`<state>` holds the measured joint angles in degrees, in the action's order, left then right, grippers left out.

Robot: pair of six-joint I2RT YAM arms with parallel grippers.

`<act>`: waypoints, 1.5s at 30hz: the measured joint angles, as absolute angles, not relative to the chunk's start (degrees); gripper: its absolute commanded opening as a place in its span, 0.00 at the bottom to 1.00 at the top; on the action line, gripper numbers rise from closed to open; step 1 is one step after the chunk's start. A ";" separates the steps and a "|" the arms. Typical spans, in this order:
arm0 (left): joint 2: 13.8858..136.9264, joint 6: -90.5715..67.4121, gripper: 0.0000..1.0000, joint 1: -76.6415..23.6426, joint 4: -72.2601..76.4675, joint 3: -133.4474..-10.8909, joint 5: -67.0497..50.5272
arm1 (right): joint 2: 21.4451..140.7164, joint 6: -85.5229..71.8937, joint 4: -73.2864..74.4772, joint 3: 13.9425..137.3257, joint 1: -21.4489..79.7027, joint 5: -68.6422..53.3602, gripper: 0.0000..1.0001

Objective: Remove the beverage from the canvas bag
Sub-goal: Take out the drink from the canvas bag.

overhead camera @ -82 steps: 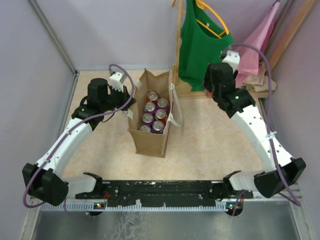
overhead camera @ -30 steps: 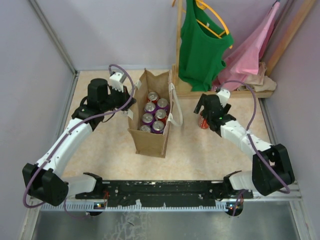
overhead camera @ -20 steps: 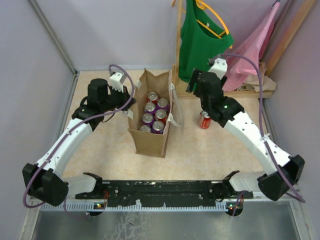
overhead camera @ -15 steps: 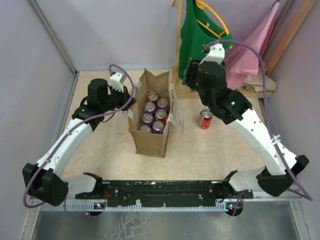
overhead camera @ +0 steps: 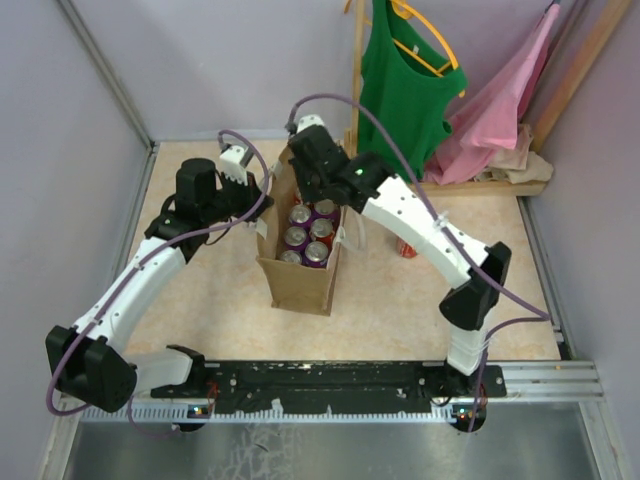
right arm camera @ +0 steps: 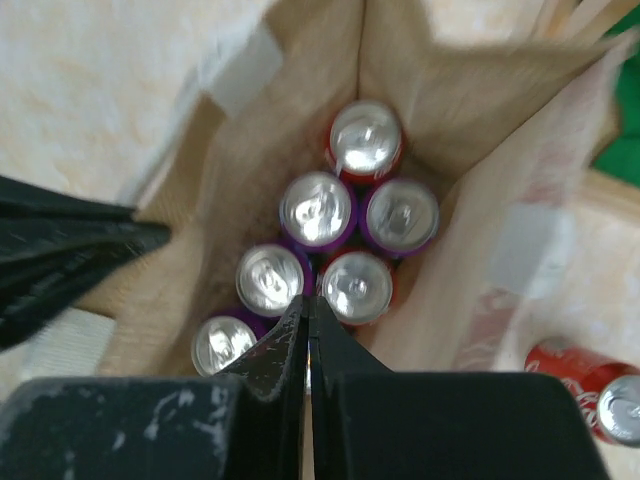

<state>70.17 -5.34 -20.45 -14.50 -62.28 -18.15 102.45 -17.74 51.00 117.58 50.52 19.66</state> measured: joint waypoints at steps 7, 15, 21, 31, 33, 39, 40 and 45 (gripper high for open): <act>69.82 -5.32 0.06 -20.45 -13.65 -61.43 -18.15 | 107.55 -19.16 61.19 117.40 53.71 14.11 0.18; 68.47 -5.19 0.06 -20.16 -12.84 -59.92 -18.13 | 105.12 -21.78 64.49 109.06 57.01 8.82 0.51; 68.45 -4.47 0.06 -20.14 -12.88 -59.88 -18.13 | 100.77 -22.46 62.67 99.66 56.88 7.44 0.68; 67.55 -2.59 0.05 -20.14 -11.40 -58.06 -18.72 | 89.49 -20.75 51.22 85.45 55.86 7.73 0.76; 68.14 -1.98 0.04 -20.14 -12.12 -58.57 -18.70 | 88.64 -20.75 50.35 85.45 54.50 7.51 0.75; 72.84 0.05 0.03 -20.14 -18.96 -63.81 -16.73 | 89.86 -22.20 50.37 87.02 46.57 5.34 0.73; 73.76 0.34 0.03 -20.12 -20.18 -64.82 -16.10 | 90.87 -22.35 50.61 88.20 45.78 5.37 0.73; 77.28 3.01 0.03 -20.12 -23.79 -67.35 -14.39 | 99.33 -22.70 50.06 96.03 44.93 6.15 0.73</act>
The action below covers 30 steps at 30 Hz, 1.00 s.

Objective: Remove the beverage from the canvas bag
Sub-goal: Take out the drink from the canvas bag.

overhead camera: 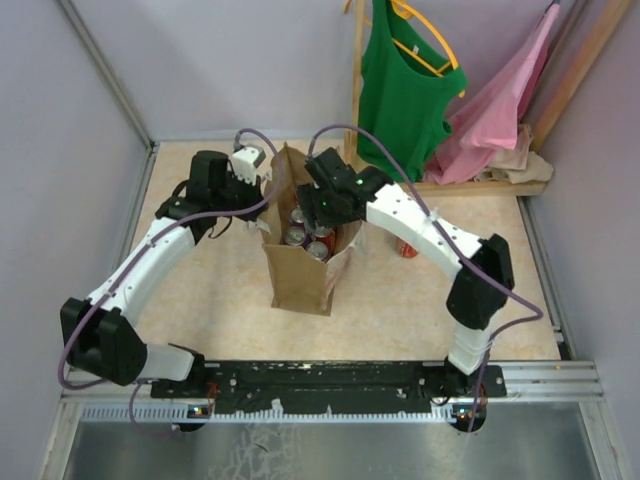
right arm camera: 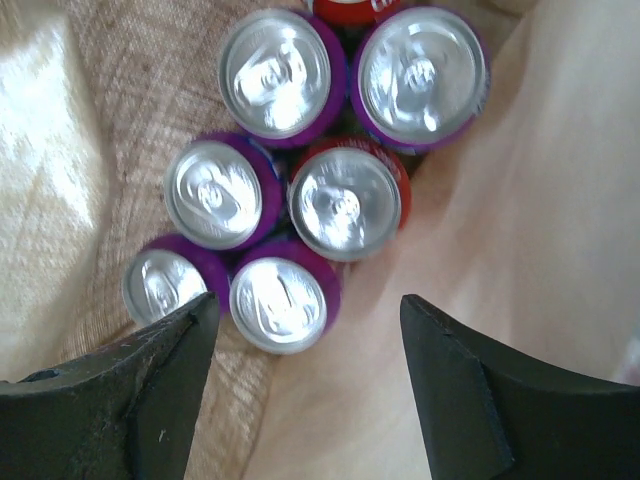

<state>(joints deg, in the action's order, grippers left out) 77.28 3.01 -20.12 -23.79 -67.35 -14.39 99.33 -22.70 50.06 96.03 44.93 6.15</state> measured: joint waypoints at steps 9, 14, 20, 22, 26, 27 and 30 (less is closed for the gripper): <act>79.37 7.22 0.23 -20.10 -26.11 -68.69 -17.26 | 117.91 -22.61 53.19 119.48 42.89 11.38 0.72; 76.88 9.26 0.25 -20.08 -24.36 -65.36 -21.30 | 120.62 -22.55 56.29 123.90 42.22 15.79 0.72; 76.79 9.32 0.25 -20.01 -23.97 -65.32 -23.05 | 120.22 -22.57 55.46 119.04 41.67 16.47 0.72; 76.79 9.32 0.25 -19.99 -24.01 -65.32 -23.05 | 120.25 -22.46 55.00 116.05 41.43 16.43 0.72; 76.77 9.28 0.25 -19.99 -24.01 -65.32 -23.05 | 120.25 -22.11 53.25 114.74 41.32 16.49 0.71; 76.73 9.28 0.25 -19.99 -24.03 -65.32 -23.05 | 120.25 -22.11 52.82 114.69 41.28 16.49 0.71; 76.60 9.23 0.25 -19.99 -24.03 -65.32 -23.05 | 120.25 -22.11 51.27 113.95 41.08 16.58 0.71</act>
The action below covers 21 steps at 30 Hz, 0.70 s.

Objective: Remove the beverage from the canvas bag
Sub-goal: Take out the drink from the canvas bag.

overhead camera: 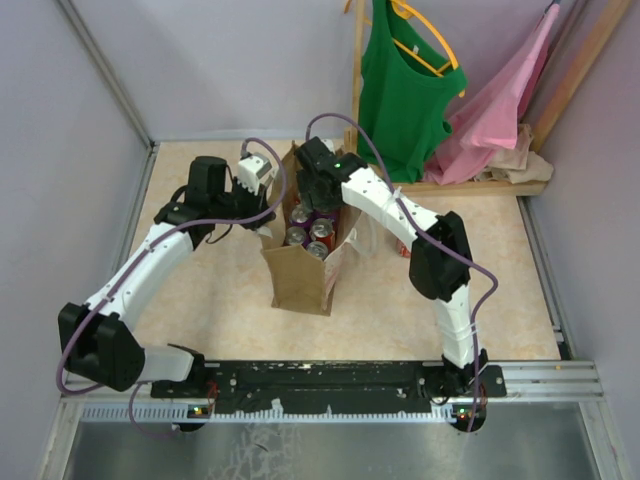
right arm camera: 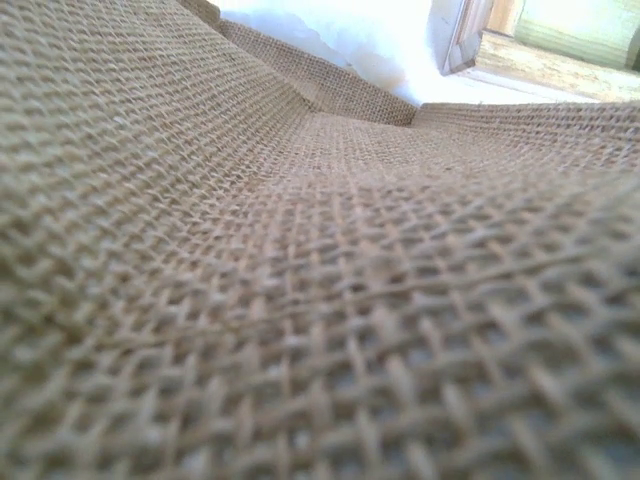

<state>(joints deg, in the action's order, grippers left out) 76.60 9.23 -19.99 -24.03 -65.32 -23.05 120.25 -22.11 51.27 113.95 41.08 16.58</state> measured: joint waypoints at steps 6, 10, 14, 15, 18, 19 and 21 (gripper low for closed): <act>76.12 9.08 0.25 -19.99 -24.18 -65.32 -22.96 | 120.29 -22.17 50.02 113.65 40.91 16.58 0.66; 75.90 9.13 0.25 -19.99 -24.43 -65.32 -22.90 | 120.84 -22.22 48.99 113.65 40.71 16.51 0.63; 75.79 9.28 0.25 -19.99 -24.45 -65.28 -22.48 | 121.03 -22.24 48.03 113.21 40.71 16.71 0.62; 75.70 9.30 0.25 -19.99 -24.43 -65.19 -22.37 | 121.03 -22.22 47.62 112.90 40.73 16.95 0.62; 75.53 9.32 0.25 -19.99 -24.38 -64.95 -22.06 | 121.03 -22.11 45.98 111.59 40.95 18.04 0.62; 75.53 9.32 0.25 -19.99 -24.36 -64.93 -22.02 | 121.03 -22.09 45.71 111.28 41.06 18.37 0.62; 75.53 9.32 0.25 -19.99 -24.34 -64.88 -21.93 | 121.12 -22.09 45.19 110.85 41.25 19.11 0.61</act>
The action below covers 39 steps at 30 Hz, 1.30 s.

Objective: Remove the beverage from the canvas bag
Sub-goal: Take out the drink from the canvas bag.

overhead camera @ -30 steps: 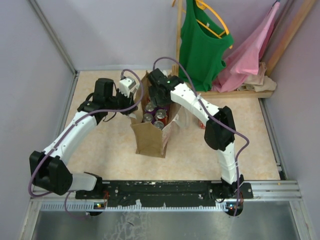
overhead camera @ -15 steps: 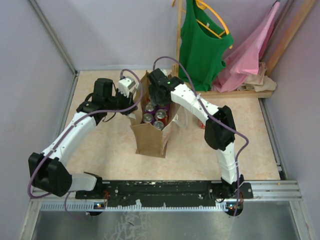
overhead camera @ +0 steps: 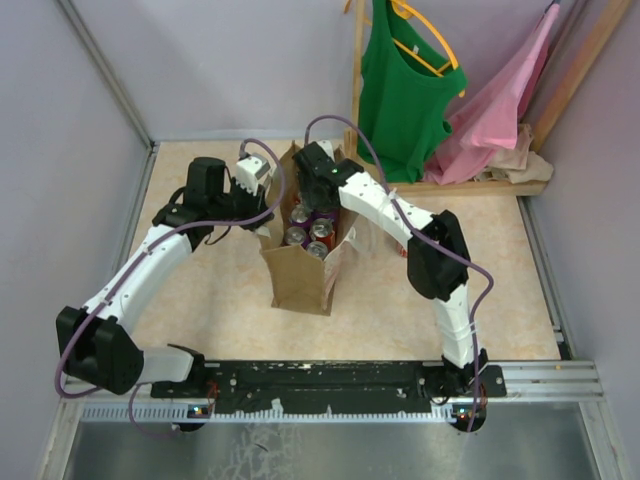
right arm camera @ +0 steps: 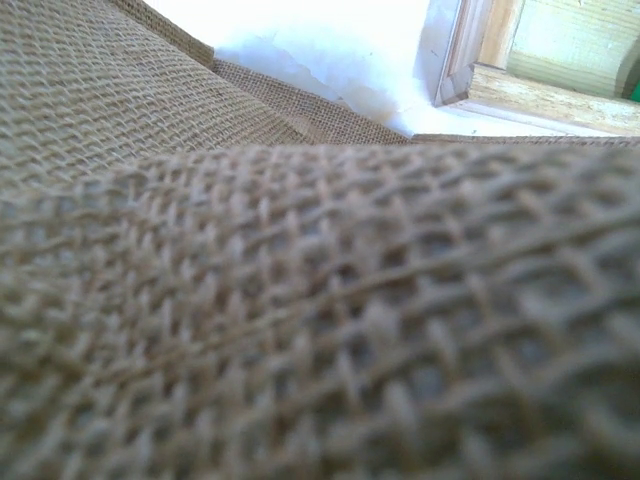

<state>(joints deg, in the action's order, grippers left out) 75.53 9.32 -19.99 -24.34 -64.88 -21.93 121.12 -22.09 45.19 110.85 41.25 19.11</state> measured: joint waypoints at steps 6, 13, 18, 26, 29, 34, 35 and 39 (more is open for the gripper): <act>75.53 9.32 0.25 -19.99 -24.36 -64.88 -21.58 | 121.12 -22.04 44.12 110.15 41.50 19.94 0.55; 75.53 9.32 0.25 -19.99 -24.36 -64.75 -21.37 | 121.14 -21.87 43.92 109.91 41.87 20.16 0.33; 75.53 9.32 0.25 -19.99 -24.34 -64.55 -21.06 | 121.14 -21.56 43.81 109.78 42.04 20.45 0.00; 75.26 9.52 0.25 -19.99 -24.27 -64.14 -20.43 | 120.86 -20.67 43.29 109.67 42.61 21.67 0.00; 74.76 9.56 0.25 -19.99 -23.99 -63.64 -20.08 | 120.86 -20.05 44.25 110.65 42.76 21.85 0.00; 74.65 9.54 0.25 -19.99 -23.64 -63.33 -20.01 | 122.04 -17.98 49.23 116.40 43.03 22.13 0.00; 74.65 9.56 0.25 -19.99 -23.62 -63.31 -20.01 | 122.37 -17.47 50.78 118.43 43.11 22.22 0.00; 74.67 9.56 0.25 -19.99 -23.53 -63.24 -20.03 | 122.54 -16.12 54.57 125.78 43.46 22.59 0.00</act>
<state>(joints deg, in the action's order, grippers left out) 74.67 9.56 -19.99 -23.53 -63.24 -20.03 122.54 -16.12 54.57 125.78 43.46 22.59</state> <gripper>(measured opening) 0.250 0.545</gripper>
